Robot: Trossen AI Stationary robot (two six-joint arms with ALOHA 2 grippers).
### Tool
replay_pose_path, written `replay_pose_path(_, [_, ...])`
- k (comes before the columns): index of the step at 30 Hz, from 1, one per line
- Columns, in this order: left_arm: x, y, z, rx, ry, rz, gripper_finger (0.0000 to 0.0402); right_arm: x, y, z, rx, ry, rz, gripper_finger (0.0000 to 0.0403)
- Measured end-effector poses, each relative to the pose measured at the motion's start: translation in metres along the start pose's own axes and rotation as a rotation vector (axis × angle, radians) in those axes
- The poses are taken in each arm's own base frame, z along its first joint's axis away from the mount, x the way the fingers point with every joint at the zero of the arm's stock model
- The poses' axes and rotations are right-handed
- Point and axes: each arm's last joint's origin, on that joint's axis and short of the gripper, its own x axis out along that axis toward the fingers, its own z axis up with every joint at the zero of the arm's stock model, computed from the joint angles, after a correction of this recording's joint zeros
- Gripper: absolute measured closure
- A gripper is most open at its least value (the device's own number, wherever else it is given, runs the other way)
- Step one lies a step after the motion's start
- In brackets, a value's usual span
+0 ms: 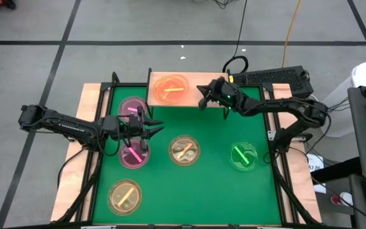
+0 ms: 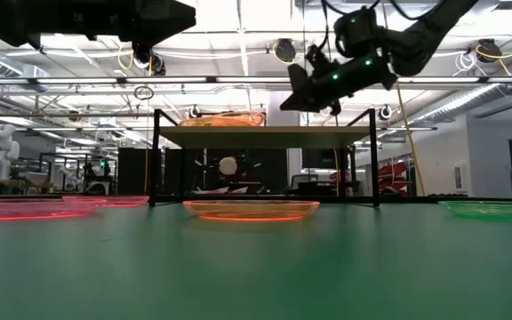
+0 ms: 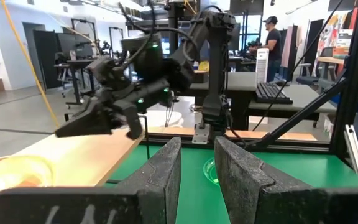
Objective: Place and stack plates onto a shelf
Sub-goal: Stack the top orange plate on the orange plate on the shelf
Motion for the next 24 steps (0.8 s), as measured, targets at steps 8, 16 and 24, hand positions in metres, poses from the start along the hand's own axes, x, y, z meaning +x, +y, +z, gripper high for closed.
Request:
replay_pose_path(8, [0.000, 0.000, 0.000, 0.001, 0.000, 0.000, 0.0298, 0.024, 0.001, -0.003, 0.002, 0.033, 0.009, 0.0403])
replay_pose_path(16, [0.000, 0.000, 0.000, 0.000, 0.000, 0.000, 0.0298, 0.037, 0.006, -0.009, -0.009, 0.059, 0.037, 0.0403])
replay_pose_path(24, [0.000, 0.000, 0.000, 0.001, 0.000, 0.000, 0.0298, 0.036, 0.007, -0.004, 0.006, 0.030, 0.063, 0.0403])
